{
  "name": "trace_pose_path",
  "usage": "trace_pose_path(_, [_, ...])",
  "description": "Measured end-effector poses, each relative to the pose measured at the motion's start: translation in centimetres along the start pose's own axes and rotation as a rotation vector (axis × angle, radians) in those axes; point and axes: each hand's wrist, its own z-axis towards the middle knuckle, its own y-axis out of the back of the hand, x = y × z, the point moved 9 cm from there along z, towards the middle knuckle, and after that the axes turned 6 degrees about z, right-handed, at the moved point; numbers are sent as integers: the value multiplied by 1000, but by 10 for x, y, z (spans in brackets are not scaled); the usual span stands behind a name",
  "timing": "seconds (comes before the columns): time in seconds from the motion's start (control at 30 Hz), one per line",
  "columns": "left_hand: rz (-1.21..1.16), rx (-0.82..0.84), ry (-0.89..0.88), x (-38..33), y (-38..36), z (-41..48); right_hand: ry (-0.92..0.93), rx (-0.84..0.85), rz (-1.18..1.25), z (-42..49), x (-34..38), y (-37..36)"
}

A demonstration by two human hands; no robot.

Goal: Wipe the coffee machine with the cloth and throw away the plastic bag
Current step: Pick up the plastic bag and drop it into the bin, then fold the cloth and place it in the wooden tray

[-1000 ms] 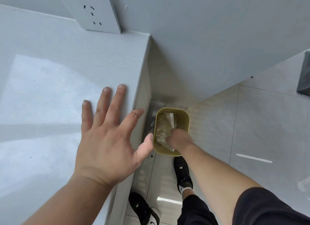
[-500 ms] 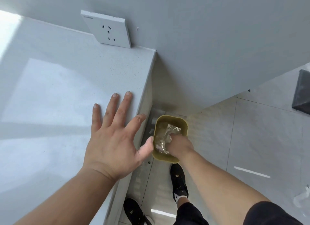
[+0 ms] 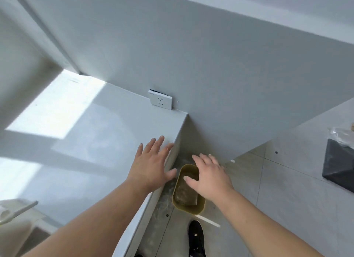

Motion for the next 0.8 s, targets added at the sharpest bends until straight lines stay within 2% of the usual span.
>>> trace_pose_path(0.37, [-9,-245,41,10,136,-36,159,-179,-37,-10,68,138])
trace_pose_path(0.8, [49,-529,190,43,289,-97,377,-318,-10,-29,163,278])
